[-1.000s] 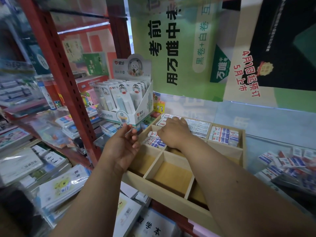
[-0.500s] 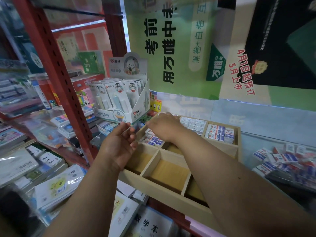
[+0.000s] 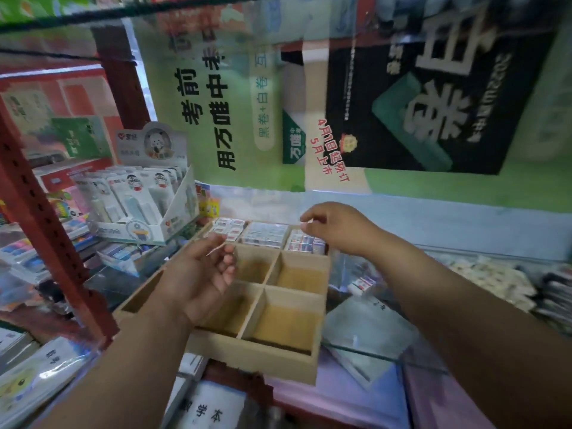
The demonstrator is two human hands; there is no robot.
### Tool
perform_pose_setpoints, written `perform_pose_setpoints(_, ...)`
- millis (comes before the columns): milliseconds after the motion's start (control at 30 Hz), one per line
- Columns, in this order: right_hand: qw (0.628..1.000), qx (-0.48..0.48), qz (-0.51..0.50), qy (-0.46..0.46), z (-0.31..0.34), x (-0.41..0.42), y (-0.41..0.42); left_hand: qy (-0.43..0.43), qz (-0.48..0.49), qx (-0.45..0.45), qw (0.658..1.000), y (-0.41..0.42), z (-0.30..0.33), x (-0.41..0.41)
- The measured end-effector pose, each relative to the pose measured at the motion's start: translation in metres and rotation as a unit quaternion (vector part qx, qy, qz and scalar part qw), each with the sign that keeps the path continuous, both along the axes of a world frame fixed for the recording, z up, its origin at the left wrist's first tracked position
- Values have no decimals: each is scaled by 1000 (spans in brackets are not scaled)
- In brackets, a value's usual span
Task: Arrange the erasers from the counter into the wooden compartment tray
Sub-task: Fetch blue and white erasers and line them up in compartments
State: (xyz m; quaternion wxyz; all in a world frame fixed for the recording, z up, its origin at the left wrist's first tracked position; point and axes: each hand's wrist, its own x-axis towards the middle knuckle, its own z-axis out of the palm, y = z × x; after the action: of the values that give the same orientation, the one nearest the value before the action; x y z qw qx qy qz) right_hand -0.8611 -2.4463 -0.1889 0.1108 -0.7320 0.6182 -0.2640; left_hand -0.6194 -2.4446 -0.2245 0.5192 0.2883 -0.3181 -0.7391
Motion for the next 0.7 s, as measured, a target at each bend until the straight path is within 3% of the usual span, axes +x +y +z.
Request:
perform_pose_setpoints(133,987,46,-81,130,-15,-82,20,55,-14,45,997,28,8,-44)
perform_pose_setpoints(267,948,122,-72,286,-35,-106,26,77,-36,102,991,49,7,-80)
perform_pose_setpoints(433,933,104,-48,342,-50,-107,25,61,-59,141,986,67,0,-114)
perform_pose_setpoints(500,957,77,-55,274,-44,-108,26,52,-66,154,985,68,-1,-120)
perform_pose_setpoints(567,993,53,-61,90,-27,-102,30,47,-77,169,981,68,0,-126)
perform_pose_setpoints(633,994,73,-2,-84,-6,-88,41,43,-90,188,977,68,2,-134)
perform_pose_setpoints(700,982,117,78,-126,9,-74,50,54,-109,201,972,68,4,-143)
